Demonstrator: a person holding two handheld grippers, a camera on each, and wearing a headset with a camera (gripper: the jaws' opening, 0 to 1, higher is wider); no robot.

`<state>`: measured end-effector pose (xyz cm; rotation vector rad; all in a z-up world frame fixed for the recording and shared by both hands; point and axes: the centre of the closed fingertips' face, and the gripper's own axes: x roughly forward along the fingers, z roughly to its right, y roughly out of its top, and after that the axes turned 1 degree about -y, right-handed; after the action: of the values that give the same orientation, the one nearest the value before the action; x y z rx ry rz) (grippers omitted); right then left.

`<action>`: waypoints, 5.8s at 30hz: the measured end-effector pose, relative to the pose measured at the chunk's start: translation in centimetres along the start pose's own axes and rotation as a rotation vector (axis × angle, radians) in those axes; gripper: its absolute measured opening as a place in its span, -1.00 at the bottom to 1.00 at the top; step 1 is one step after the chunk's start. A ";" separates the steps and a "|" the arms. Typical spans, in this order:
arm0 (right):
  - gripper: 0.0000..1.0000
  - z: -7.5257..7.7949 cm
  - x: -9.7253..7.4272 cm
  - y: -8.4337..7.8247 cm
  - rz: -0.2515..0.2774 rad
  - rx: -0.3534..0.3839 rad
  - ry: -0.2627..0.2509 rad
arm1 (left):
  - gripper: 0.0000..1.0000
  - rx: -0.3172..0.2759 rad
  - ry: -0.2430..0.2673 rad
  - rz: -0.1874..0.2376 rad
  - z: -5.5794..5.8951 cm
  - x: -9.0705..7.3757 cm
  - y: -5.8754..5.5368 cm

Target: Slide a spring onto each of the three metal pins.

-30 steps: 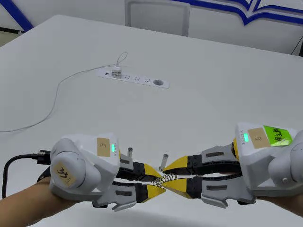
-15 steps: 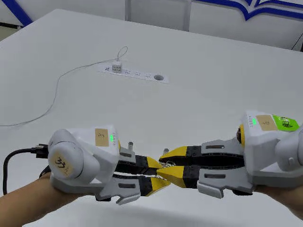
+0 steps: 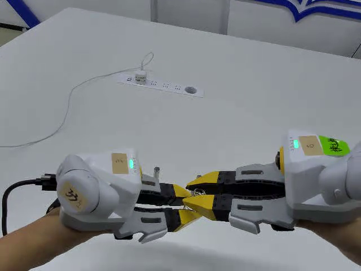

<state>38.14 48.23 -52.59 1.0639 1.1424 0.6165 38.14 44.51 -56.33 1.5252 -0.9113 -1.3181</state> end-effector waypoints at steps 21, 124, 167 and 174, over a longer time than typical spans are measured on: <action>-0.77 2.9 -0.4 -0.7 -0.023 0.007 -0.069 | -0.19 -0.099 0.123 -0.013 -2.7 -2.3 -2.1; -0.76 10.7 4.7 -11.7 -0.206 0.217 -0.264 | 1.00 -0.297 0.358 -0.009 -6.1 -9.0 -4.7; -0.60 6.2 7.4 -7.3 -0.247 -0.091 -0.073 | 1.00 -0.300 0.370 -0.007 -5.4 -9.7 -5.2; -0.60 5.6 8.6 -7.6 -0.283 -0.114 -0.036 | 0.99 -0.307 0.373 -0.014 -5.4 -10.1 -5.9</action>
<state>45.40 50.41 -62.88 0.7949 1.1857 0.4312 41.72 56.69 -58.47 1.4673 -0.4410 -1.0752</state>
